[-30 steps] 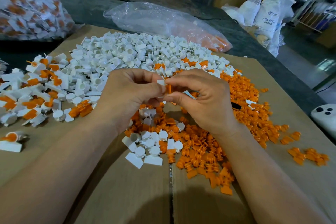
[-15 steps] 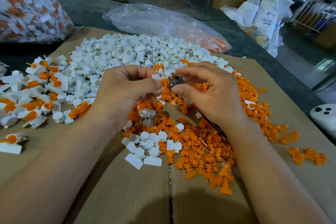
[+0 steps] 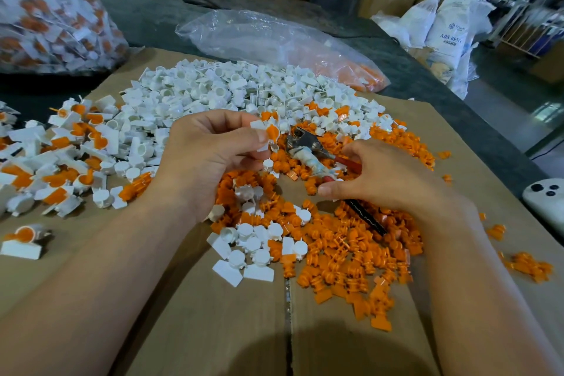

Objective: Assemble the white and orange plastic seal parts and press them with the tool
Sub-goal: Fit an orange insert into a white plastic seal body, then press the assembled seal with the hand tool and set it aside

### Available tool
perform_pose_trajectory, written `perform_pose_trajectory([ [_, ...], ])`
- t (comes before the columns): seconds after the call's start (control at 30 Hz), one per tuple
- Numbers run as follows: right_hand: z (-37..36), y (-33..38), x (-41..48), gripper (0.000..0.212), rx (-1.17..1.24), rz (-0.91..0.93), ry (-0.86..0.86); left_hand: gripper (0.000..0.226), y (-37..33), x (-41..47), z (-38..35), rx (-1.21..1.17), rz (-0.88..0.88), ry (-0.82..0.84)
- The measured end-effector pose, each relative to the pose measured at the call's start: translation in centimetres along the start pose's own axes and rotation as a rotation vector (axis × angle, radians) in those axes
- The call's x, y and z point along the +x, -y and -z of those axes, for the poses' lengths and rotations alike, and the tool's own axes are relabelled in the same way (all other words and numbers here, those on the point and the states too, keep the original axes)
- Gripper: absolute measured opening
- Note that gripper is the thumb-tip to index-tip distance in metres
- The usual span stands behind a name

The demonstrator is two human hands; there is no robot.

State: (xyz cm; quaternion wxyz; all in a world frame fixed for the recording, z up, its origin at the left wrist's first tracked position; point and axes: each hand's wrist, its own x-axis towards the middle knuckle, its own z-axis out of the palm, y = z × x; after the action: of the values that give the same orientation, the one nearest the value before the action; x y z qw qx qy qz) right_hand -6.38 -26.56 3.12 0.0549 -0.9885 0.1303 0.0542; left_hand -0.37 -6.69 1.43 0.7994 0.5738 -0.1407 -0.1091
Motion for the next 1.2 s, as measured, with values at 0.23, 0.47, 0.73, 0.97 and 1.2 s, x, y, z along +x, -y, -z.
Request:
perform_pose_trajectory([
  [0.23, -1.1, 0.2, 0.5, 0.094, -0.091, -0.057, 0.029, 0.012, 0.1, 0.0, 0.1, -0.007, -0.003, 0.004],
  [0.47, -1.0, 0.5, 0.9, 0.057, 0.023, -0.098, -0.115, 0.011, 0.1, 0.0, 0.1, -0.019, 0.000, 0.001],
  [0.73, -0.2, -0.2, 0.7, 0.051, 0.064, -0.082, -0.232, 0.015, 0.2, 0.3, 0.2, -0.072, 0.015, -0.006],
  [0.97, 0.5, 0.6, -0.2, 0.040, 0.197, 0.030, -0.495, 0.010, 0.5, 0.6, 0.2, -0.146, -0.006, -0.036],
  [1.2, -0.4, 2.6, -0.6, 0.016, 0.096, 0.149, -0.579, 0.011, 0.7, 0.8, 0.1, -0.219, -0.084, -0.067],
])
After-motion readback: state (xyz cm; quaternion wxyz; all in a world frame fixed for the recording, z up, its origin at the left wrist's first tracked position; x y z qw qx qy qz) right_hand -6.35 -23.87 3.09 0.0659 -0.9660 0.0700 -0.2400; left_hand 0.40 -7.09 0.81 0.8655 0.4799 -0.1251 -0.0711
